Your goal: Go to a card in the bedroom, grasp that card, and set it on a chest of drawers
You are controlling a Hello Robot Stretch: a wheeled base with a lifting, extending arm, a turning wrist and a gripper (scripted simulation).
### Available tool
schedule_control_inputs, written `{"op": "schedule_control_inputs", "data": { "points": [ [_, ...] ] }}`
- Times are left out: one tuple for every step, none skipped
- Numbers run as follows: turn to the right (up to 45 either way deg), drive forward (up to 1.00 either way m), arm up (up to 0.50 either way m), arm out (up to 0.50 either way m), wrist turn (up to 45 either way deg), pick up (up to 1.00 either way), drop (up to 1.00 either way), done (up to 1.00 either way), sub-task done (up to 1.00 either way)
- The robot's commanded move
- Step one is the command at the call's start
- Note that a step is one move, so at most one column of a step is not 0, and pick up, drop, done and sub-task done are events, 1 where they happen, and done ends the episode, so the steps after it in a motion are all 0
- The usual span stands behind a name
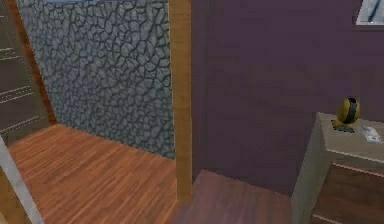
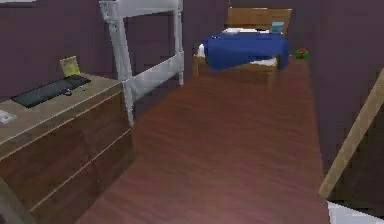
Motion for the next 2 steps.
{"op": "schedule_control_inputs", "data": {
  "points": [
    [0.0, 0.4, 0.0, 0.0, 0.0, 0.0, 0.0, 0.0, 0.0],
    [-18.0, 0.0, 0.0, 0.0, 0.0, 0.0, 0.0, 0.0, 0.0]
  ]
}}
